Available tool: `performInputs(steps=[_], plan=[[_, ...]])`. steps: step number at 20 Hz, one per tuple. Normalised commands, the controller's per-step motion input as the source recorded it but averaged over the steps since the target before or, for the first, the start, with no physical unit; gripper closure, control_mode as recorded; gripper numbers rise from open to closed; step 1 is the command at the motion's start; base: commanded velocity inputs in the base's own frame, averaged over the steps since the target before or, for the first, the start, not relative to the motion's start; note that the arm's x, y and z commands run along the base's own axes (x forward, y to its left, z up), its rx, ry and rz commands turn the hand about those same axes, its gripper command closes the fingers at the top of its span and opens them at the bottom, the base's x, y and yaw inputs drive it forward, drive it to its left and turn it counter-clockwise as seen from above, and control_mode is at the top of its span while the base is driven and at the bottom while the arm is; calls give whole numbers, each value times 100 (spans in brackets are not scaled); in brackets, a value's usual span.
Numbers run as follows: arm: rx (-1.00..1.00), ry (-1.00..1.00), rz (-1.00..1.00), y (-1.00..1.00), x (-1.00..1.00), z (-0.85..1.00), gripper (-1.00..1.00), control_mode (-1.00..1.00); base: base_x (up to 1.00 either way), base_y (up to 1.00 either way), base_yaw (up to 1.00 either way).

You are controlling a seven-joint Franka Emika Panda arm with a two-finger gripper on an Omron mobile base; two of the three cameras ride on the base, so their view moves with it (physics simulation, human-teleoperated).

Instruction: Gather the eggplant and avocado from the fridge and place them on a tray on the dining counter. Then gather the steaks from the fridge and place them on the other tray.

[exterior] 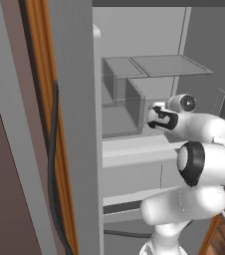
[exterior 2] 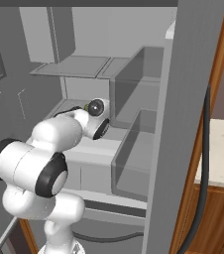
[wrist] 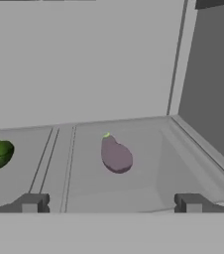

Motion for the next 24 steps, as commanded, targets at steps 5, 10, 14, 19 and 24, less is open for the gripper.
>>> performInputs(steps=[5,10,14,19,24], plan=[[0,3,0,-1,23,-22,-100,-100,0,0,0],[0,2,0,-6,22,-5,-100,-100,0,0,0],[0,0,0,-1,43,0,-100,-100,0,0,0],[0,2,0,-1,42,-2,-100,-100,0,0,0],[0,2,0,-2,25,-2,-100,-100,0,0,0]])
